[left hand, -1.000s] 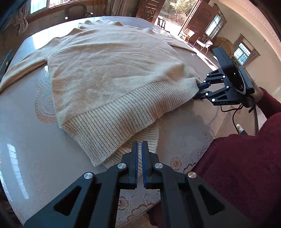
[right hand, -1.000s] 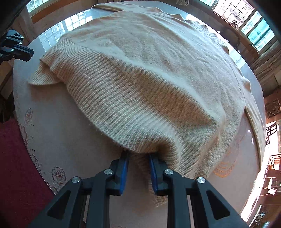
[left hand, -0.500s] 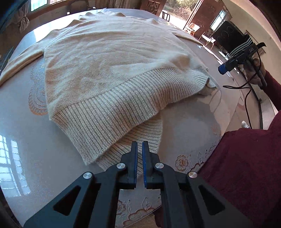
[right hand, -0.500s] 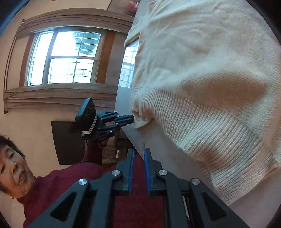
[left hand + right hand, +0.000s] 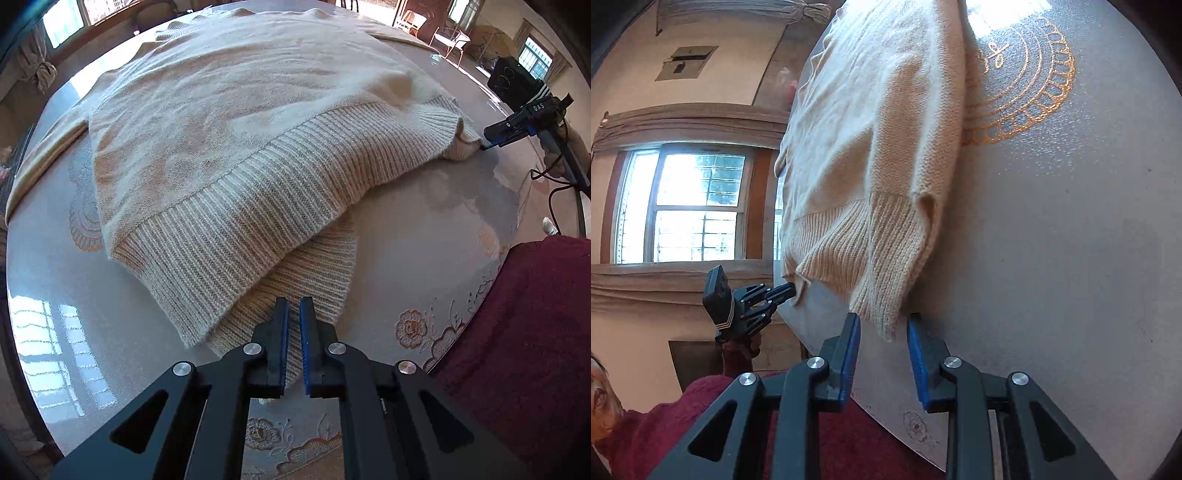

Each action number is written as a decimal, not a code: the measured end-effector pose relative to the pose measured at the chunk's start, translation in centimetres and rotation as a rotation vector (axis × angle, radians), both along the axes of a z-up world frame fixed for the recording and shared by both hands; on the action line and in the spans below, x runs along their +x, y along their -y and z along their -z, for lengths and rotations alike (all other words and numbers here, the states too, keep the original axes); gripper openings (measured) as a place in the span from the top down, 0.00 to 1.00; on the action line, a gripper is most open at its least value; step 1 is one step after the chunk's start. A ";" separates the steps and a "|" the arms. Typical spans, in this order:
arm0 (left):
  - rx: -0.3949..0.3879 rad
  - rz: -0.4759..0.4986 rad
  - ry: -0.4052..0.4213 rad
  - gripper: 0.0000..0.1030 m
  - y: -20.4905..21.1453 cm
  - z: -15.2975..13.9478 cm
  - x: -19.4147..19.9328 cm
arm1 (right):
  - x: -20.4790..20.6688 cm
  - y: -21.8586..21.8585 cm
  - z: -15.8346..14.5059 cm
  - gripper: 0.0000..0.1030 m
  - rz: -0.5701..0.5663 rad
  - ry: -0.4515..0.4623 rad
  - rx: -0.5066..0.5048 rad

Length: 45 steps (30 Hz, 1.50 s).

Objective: Fold clothes

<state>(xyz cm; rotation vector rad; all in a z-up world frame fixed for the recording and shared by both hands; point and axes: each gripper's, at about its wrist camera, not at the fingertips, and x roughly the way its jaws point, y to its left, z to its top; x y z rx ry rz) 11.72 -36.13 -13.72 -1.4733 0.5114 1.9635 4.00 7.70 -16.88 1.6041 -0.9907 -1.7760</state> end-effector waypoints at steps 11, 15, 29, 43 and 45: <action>0.007 -0.026 0.000 0.94 1.1 -0.3 0.2 | -2.2 4.0 -0.8 0.75 -0.036 -0.065 0.118; 0.019 -0.034 -0.001 0.94 1.7 -0.4 0.1 | -2.2 4.7 -0.5 0.92 -0.030 -0.043 0.096; 0.000 -0.004 -0.022 0.93 2.7 -0.6 0.4 | -1.2 3.0 -8.4 0.94 0.115 -0.130 -0.182; -0.114 0.143 0.006 0.93 3.7 -0.8 2.3 | 2.7 3.4 -8.3 0.75 0.029 -0.114 0.090; -0.140 0.140 0.024 0.93 4.4 -0.8 2.2 | 3.1 5.6 -8.3 0.75 -0.077 -0.129 0.211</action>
